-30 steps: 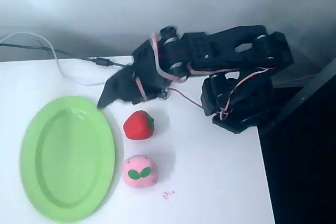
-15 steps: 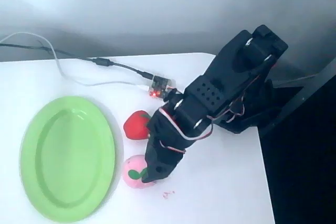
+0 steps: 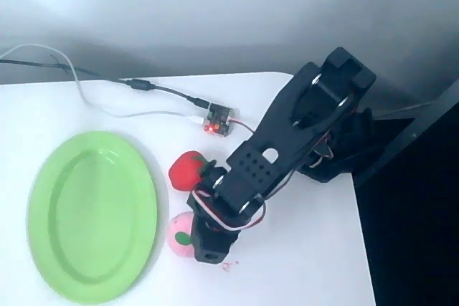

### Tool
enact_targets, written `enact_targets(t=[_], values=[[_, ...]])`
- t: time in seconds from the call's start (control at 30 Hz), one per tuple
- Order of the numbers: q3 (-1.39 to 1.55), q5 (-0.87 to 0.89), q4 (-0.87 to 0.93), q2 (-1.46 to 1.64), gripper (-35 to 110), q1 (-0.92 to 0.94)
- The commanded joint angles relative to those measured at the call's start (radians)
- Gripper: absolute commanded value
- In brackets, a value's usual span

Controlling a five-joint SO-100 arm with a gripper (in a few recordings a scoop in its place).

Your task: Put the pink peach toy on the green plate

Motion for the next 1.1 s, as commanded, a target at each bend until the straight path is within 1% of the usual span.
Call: enact_targets(t=[0.0, 0.13, 0.2, 0.27, 0.3, 0.33, 0.53, 0.7, 0.83, 0.93, 1.07], values=[[-0.094, 0.011, 0.0, -0.071, 41, -0.002], [-0.164, 0.014, 0.0, -0.167, 39, -0.002], [-0.181, 0.015, 0.0, -0.201, 33, -0.005], [-0.201, 0.015, 0.006, -0.233, 21, -0.009], [-0.204, 0.021, 0.014, -0.245, 6, -0.014], [-0.21, 0.037, 0.014, -0.258, 0, -0.018], [-0.225, 0.037, 0.029, -0.27, 0, -0.023], [-0.21, 0.023, 0.101, -0.124, 0, -0.002], [-0.218, -0.094, 0.11, 0.084, 0, 0.094], [-0.199, -0.232, 0.011, 0.187, 0, 0.222], [-0.29, -0.4, -0.017, 0.092, 0, 0.387]])
